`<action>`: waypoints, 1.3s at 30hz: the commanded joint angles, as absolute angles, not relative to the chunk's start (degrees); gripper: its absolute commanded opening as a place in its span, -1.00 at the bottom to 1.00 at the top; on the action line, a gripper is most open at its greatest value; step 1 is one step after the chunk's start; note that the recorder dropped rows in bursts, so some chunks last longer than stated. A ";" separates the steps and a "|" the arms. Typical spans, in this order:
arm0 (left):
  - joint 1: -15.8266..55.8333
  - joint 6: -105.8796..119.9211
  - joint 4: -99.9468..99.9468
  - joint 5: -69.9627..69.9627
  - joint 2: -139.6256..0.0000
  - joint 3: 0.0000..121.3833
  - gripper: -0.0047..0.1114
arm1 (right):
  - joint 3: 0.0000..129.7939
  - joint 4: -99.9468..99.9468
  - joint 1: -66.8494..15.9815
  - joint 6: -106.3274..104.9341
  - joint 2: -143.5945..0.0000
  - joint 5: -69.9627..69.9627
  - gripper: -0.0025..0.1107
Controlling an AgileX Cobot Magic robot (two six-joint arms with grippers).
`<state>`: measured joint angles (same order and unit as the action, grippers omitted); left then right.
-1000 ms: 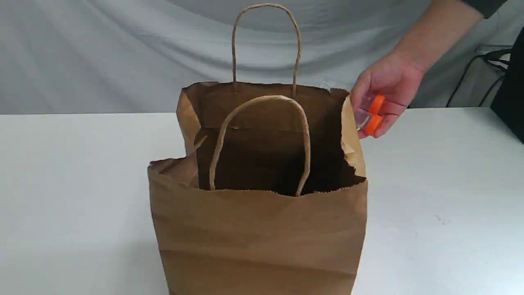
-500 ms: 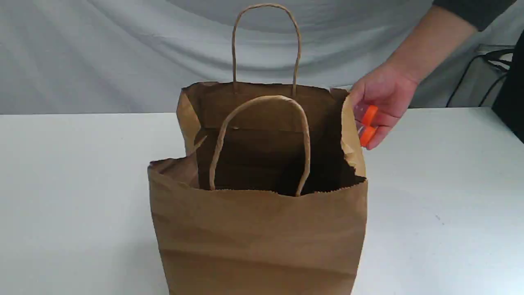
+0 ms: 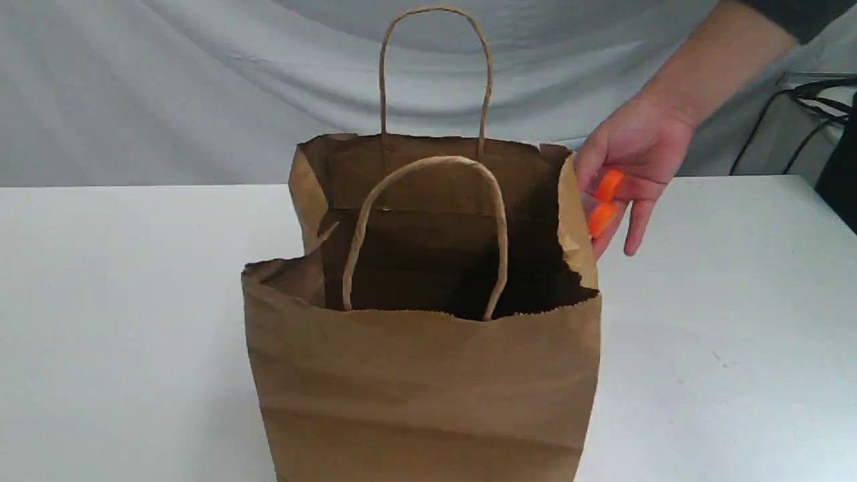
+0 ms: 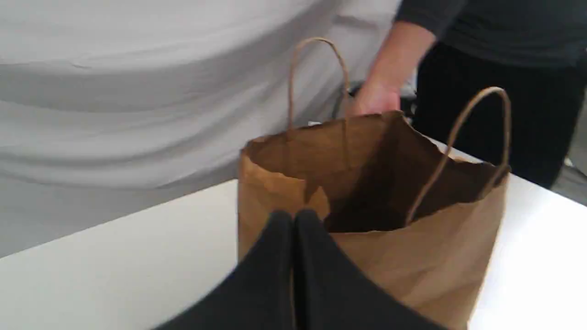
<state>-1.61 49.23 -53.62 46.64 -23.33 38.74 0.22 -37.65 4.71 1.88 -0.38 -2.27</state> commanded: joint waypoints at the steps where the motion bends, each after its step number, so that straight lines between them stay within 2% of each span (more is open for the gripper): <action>1: -1.74 55.18 -55.56 54.03 -33.35 44.95 -0.92 | 0.00 -37.48 4.57 1.47 0.00 -2.00 -0.96; 7: -1.74 62.45 -61.68 69.67 -49.84 56.29 -0.92 | 0.00 -37.48 4.57 1.47 0.00 -2.00 -0.96; 12: 0.22 64.99 -67.82 69.96 -59.70 61.71 -0.86 | 0.00 -37.48 4.57 1.47 0.00 -2.00 -0.96; 15: 4.60 64.99 -67.41 69.96 -63.83 63.10 -0.65 | 0.00 -37.48 4.57 1.47 0.00 -2.00 -0.96; 19: 12.11 64.99 -62.06 69.96 -67.16 63.23 -0.18 | 0.00 -37.48 4.57 1.47 0.00 -2.00 -0.96; 22: 17.69 64.99 -56.89 62.64 -67.92 63.23 0.08 | 0.00 -37.48 4.57 1.47 0.00 -2.00 -0.96; 30: 28.23 65.11 -53.16 46.79 -68.13 63.23 0.11 | 0.00 -37.48 4.57 1.47 0.00 -2.21 -0.96; 39: 30.30 64.96 -52.07 43.96 -71.45 63.23 0.11 | 0.00 -37.48 4.57 1.47 0.00 -2.21 -0.96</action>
